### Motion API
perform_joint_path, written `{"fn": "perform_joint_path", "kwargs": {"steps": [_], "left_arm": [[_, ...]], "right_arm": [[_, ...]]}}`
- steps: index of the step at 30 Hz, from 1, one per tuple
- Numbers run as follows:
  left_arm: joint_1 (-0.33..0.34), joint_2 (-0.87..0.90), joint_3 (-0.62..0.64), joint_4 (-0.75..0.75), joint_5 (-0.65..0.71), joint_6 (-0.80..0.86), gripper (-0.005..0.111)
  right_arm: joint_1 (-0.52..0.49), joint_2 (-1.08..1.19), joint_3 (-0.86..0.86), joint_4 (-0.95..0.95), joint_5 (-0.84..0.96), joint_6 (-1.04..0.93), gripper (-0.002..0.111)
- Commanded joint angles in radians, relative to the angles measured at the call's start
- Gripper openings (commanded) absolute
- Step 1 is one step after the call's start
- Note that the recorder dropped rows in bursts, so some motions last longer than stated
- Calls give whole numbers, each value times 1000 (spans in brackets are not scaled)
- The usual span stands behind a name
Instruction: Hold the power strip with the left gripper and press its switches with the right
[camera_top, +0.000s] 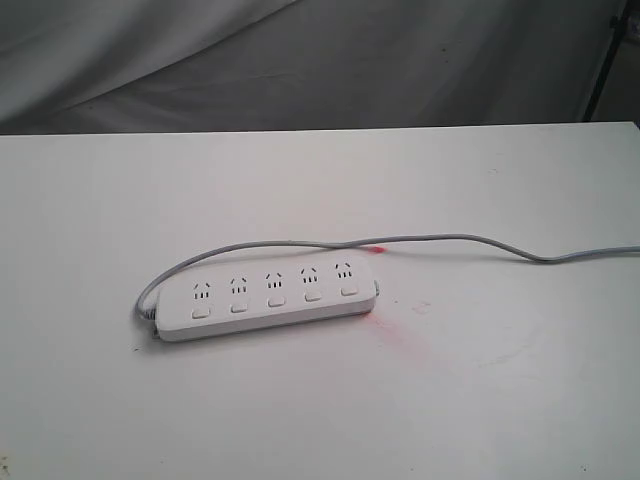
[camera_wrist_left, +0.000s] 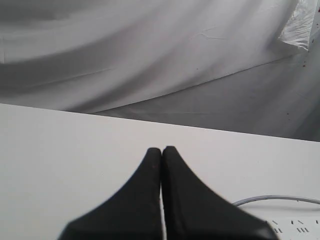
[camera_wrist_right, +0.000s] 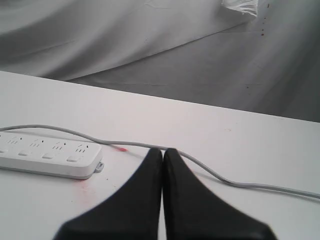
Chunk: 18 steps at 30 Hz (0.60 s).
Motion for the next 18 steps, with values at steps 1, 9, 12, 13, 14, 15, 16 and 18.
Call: {"fn": "perform_joint_path", "kwargs": {"steps": [1,9,12,13,14,15,16,18], "left_arm": [[4,-4,4,-6,-10,-3,0],[4,-4,4,-6,-10,-3,0],[3,-4,4,-6,-10,-3,0],[3,-4,4,-6,-10,-3,0],[3,-4,4,-6,-1,-3,0],[3,26,-6,-6,-1,-3,0],[3,63,-40,-6,-1,-3,0],[3,164,-116,-6,-1,-3,0]], "right_arm": [[-6,-3,4,1,2,-5,0],[-6,-3,4,1,2,-5,0],[-6,-3,4,1,2,-5,0],[-6,-3,4,1,2,-5,0],[-6,-3,4,1,2,-5,0],[-6,-3,4,1,2,-5,0],[-6,-3,4,1,2,-5,0],[-6,-3,4,1,2,-5,0]]}}
